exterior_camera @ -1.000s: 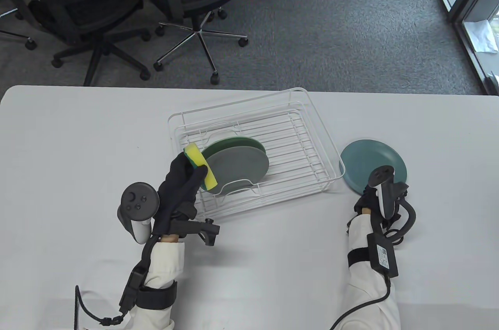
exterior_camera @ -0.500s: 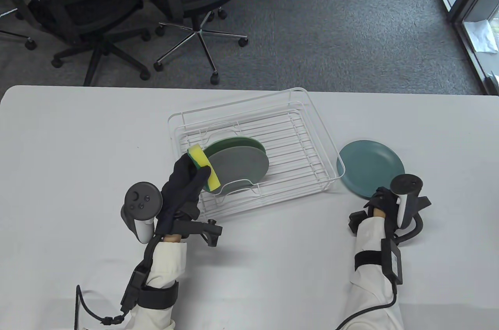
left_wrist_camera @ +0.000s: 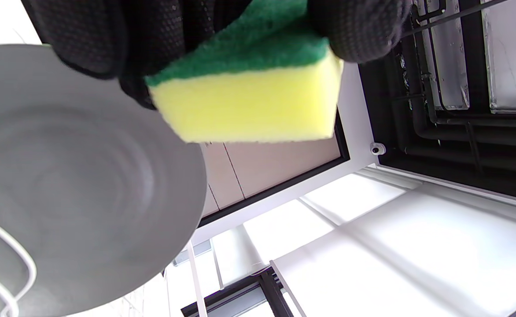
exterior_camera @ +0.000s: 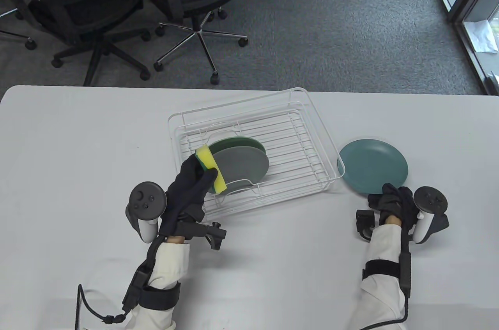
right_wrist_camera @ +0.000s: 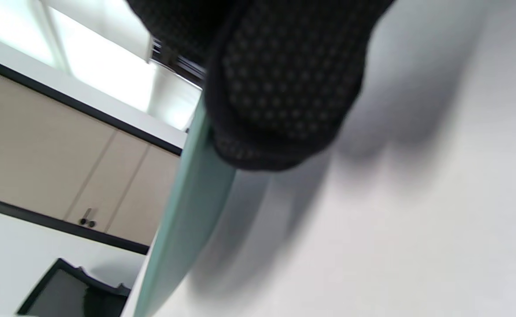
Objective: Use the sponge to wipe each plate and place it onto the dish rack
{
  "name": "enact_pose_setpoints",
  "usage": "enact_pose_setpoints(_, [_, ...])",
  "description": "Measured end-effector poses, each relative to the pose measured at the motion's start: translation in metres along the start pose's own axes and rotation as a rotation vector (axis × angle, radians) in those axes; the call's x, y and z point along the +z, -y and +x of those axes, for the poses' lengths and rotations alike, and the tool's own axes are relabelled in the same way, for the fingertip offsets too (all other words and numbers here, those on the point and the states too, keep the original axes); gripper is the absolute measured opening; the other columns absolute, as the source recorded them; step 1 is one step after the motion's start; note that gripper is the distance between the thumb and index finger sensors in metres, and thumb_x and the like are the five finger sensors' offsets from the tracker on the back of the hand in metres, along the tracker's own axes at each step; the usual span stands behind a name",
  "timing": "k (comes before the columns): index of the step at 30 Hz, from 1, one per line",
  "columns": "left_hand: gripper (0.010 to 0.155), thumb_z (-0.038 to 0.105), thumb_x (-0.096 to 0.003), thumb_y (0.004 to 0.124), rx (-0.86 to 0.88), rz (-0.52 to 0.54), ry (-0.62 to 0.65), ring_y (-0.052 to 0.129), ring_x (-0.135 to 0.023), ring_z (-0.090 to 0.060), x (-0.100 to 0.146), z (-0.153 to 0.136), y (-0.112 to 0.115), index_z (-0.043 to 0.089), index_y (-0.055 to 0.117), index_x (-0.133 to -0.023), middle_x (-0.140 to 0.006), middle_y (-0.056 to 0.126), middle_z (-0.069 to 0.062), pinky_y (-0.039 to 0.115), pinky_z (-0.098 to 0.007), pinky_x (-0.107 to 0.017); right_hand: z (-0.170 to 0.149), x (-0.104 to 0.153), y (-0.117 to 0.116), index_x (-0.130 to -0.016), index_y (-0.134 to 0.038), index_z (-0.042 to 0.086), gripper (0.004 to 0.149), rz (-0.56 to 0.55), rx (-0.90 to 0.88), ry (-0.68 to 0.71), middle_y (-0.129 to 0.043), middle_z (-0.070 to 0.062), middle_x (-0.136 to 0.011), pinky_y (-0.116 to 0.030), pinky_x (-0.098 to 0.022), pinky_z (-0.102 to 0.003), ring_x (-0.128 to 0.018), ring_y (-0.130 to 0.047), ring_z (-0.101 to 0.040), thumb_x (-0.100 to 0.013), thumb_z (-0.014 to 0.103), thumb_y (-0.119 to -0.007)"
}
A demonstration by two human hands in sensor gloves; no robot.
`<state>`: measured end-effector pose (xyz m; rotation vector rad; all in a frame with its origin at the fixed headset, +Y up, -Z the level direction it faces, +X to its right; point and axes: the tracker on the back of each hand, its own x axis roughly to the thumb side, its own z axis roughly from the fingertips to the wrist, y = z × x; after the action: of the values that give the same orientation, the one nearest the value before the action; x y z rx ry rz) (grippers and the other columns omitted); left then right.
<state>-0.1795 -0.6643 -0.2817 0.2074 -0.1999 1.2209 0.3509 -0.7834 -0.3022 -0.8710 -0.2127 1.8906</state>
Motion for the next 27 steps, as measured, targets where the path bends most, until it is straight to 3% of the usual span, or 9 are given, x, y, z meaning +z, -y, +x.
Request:
enact_pose_setpoints(13, [0.083, 0.047, -0.0529, 0.074, -0.155, -0.071, 0.107, 0.095, -0.073, -0.044, 0.006, 0.025, 0.023, -0.012, 0.057, -0.108, -0.094, 0.081, -0.030, 0.083, -0.054, -0.053, 0.083, 0.053, 0.034, -0.095, -0.052, -0.014, 0.051, 0.038, -0.143, 0.367, -0.086, -0.024, -0.067, -0.096, -0.026, -0.016, -0.037, -0.102, -0.022, -0.061, 0.021, -0.067])
enact_pose_setpoints(19, [0.080, 0.044, -0.0523, 0.077, -0.265, -0.087, 0.204, 0.092, -0.077, -0.046, 0.016, 0.048, 0.041, -0.006, 0.057, -0.111, -0.097, 0.079, -0.030, 0.080, -0.057, -0.055, 0.094, 0.086, 0.021, -0.094, -0.053, -0.014, 0.051, 0.121, -0.237, 0.506, -0.087, -0.024, -0.066, -0.096, -0.025, -0.017, -0.036, -0.102, -0.023, -0.060, 0.021, -0.068])
enact_pose_setpoints(27, [0.078, 0.043, -0.0511, 0.079, -0.566, -0.102, 0.331, 0.090, -0.079, -0.047, 0.024, 0.068, 0.080, -0.001, 0.058, -0.112, -0.099, 0.079, -0.028, 0.079, -0.058, -0.057, 0.091, 0.118, 0.002, -0.094, -0.054, -0.014, 0.051, 0.269, -0.256, 0.590, -0.087, -0.025, -0.065, -0.096, -0.025, -0.018, -0.036, -0.102, -0.024, -0.060, 0.021, -0.069])
